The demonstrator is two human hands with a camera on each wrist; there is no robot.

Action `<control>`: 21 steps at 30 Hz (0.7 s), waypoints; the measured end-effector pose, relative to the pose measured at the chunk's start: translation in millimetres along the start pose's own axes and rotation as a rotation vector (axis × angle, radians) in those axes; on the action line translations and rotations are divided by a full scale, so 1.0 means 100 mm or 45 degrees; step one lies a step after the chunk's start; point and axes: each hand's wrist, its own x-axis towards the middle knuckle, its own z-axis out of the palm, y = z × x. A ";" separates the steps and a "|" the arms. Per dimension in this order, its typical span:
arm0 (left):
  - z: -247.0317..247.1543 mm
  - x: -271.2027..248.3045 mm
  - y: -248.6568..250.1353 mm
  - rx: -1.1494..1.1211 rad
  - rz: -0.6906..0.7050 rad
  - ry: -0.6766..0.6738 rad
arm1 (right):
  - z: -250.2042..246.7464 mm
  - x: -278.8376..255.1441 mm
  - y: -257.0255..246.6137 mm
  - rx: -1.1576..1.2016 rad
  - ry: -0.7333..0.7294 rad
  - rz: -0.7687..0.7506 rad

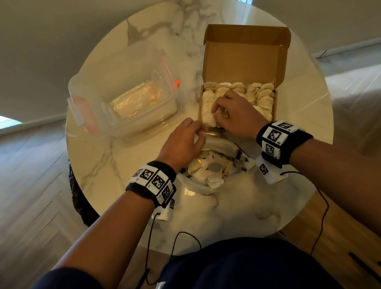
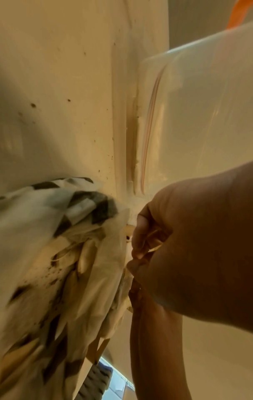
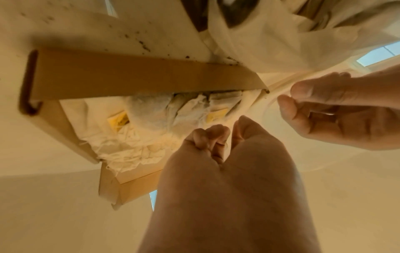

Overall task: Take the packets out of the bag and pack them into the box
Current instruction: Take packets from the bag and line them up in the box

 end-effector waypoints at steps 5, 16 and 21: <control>0.08 -0.35 0.02 0.026 0.213 -0.278 | -0.05 -0.27 -0.11 0.060 -0.133 0.001; 0.36 -0.69 0.06 0.305 0.134 -0.429 | 0.09 -0.89 -0.22 0.073 -0.330 0.043; 0.38 -0.66 0.09 0.245 0.139 -0.343 | 0.12 -0.99 -0.21 0.042 -0.411 0.086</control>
